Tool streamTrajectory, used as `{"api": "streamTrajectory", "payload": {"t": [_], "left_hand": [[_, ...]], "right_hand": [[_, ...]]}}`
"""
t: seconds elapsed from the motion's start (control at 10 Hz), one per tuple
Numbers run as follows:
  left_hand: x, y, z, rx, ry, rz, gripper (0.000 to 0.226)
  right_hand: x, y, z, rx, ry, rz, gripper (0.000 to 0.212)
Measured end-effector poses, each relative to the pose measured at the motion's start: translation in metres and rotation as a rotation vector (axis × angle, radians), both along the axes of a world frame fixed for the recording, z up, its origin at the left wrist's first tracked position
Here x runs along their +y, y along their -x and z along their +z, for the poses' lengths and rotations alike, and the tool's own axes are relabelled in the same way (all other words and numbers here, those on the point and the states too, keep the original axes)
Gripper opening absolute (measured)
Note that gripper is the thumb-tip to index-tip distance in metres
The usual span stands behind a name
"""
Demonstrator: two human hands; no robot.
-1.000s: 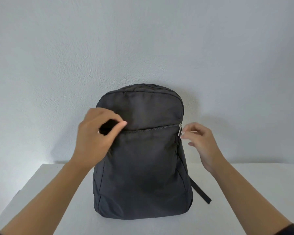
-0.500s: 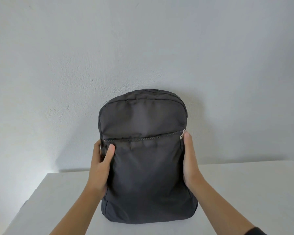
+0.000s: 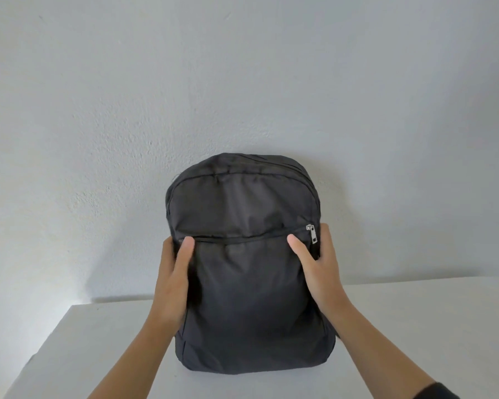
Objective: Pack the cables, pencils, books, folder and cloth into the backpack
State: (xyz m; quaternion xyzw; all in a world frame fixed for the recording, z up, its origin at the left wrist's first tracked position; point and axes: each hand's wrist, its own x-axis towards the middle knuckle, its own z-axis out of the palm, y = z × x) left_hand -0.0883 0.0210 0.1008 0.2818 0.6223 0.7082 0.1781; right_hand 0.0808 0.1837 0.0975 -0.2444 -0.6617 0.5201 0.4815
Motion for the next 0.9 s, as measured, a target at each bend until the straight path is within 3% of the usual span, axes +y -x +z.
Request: {"api": "streamTrajectory", "payload": {"t": [0.1, 0.3, 0.4, 0.5, 0.6, 0.7, 0.8, 0.9], "left_hand": [[0.004, -0.004, 0.003, 0.174, 0.102, 0.026, 0.094], [0.015, -0.005, 0.001, 0.218, 0.158, 0.249, 0.068], [0.014, -0.001, -0.004, 0.203, 0.147, 0.229, 0.066], [0.005, 0.009, -0.011, 0.142, 0.105, 0.12, 0.081], [-0.01, 0.016, -0.024, 0.024, 0.12, -0.015, 0.101], [-0.027, 0.01, -0.049, -0.168, 0.194, -0.157, 0.095], [-0.047, 0.006, -0.096, -0.375, 0.287, -0.211, 0.105], [-0.074, 0.006, -0.14, -0.412, 0.242, -0.201, 0.128]], "right_hand": [[0.001, 0.0, -0.003, 0.004, 0.022, -0.008, 0.026], [0.006, 0.011, -0.006, -0.083, -0.026, -0.178, 0.029], [0.007, 0.019, -0.013, -0.079, 0.007, -0.222, 0.029], [0.001, 0.015, -0.022, -0.025, 0.092, -0.174, 0.027], [-0.004, -0.004, -0.043, -0.094, 0.151, -0.119, 0.033], [-0.007, -0.031, -0.082, -0.227, 0.253, -0.084, 0.049], [-0.016, -0.055, -0.113, -0.348, 0.424, -0.014, 0.051], [-0.03, -0.079, -0.139, -0.377, 0.484, -0.041, 0.048]]}}
